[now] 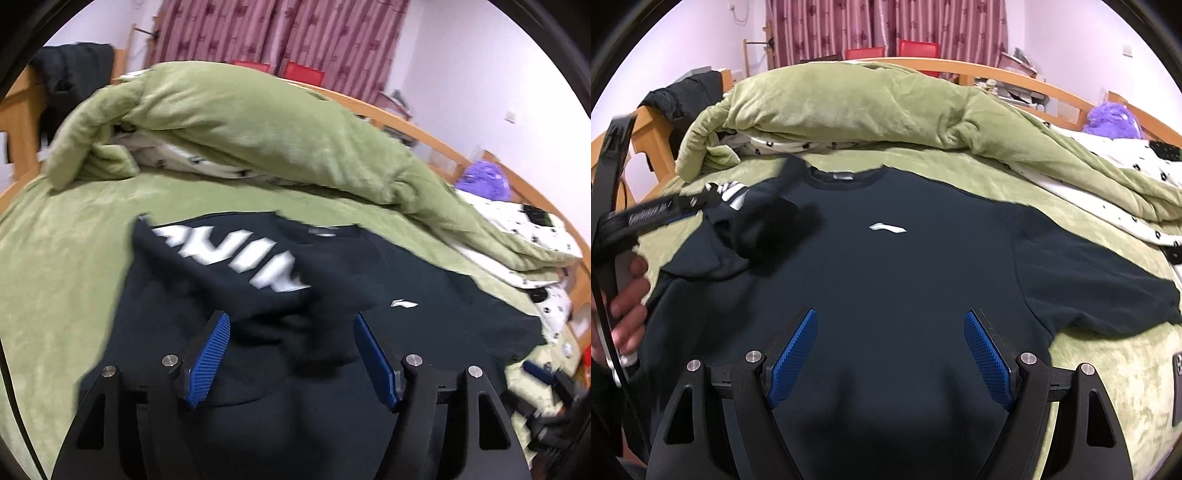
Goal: Fold small clothes
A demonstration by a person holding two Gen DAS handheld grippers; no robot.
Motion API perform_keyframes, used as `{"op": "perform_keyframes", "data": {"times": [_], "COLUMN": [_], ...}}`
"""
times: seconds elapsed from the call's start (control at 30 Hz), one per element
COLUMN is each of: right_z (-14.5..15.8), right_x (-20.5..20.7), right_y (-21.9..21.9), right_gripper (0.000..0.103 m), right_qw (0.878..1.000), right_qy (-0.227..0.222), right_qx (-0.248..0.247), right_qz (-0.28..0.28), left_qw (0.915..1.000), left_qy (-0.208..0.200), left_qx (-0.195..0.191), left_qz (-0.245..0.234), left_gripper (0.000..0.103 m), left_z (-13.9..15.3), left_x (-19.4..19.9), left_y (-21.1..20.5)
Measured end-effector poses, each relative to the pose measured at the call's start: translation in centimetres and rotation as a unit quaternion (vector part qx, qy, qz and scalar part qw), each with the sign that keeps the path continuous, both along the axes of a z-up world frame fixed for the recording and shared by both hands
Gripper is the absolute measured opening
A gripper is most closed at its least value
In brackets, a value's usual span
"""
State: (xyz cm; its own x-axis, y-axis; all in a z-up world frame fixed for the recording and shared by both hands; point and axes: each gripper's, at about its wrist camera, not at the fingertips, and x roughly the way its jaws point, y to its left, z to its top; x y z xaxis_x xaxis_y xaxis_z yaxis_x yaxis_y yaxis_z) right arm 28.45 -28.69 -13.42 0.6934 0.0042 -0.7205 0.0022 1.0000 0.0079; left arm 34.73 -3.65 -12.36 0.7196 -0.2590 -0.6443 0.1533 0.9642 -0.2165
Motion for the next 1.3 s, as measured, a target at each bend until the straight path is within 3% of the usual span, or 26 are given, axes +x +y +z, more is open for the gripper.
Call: {"op": "perform_keyframes", "data": {"times": [0.17,0.33,0.5,0.67,0.9,0.93,0.97,1.0,1.1,1.3], "right_z": [0.3,-1.9,-3.6,-4.5,-8.1,-8.4,-8.6,-8.6,-7.0,-1.8], "right_x": [2.6,6.1,9.8,13.5,17.3,17.5,17.7,17.8,17.0,12.5], "right_y": [2.5,4.5,4.8,4.6,7.0,7.2,7.5,7.6,6.9,2.1], "right_gripper": [0.081,0.081,0.081,0.081,0.081,0.078,0.063,0.041,0.012,0.008], "right_qw": [1.000,0.999,0.997,0.992,0.988,0.986,0.984,0.984,0.989,0.989], "right_qy": [-0.014,0.001,0.006,0.015,0.060,0.062,0.059,0.054,0.008,-0.094], "right_qx": [-0.007,0.015,0.068,0.126,0.144,0.152,0.165,0.166,0.145,0.103], "right_qz": [0.020,0.036,0.032,0.024,0.017,0.019,0.024,0.026,0.016,-0.039], "left_qw": [0.9975,0.9930,0.9918,0.9920,0.9939,0.9939,0.9939,0.9939,0.9933,0.9931], "left_qy": [0.016,0.033,0.035,0.045,0.039,0.043,0.045,0.047,0.052,0.054], "left_qx": [0.031,0.040,0.068,0.072,0.059,0.055,0.052,0.050,0.053,0.051], "left_qz": [0.061,0.106,0.103,0.094,0.085,0.085,0.086,0.086,0.089,0.091], "left_gripper": [0.068,0.068,0.068,0.069,0.074,0.074,0.074,0.075,0.076,0.077], "left_z": [-1.9,-3.8,-6.1,-8.3,-8.5,-8.6,-8.7,-8.8,-8.9,-9.0], "left_x": [-0.7,-0.8,-0.4,-0.4,-0.5,-0.4,-0.3,-0.2,-0.1,-0.2], "left_y": [5.3,9.6,10.1,9.4,9.6,9.7,9.8,9.9,9.8,9.8]}}
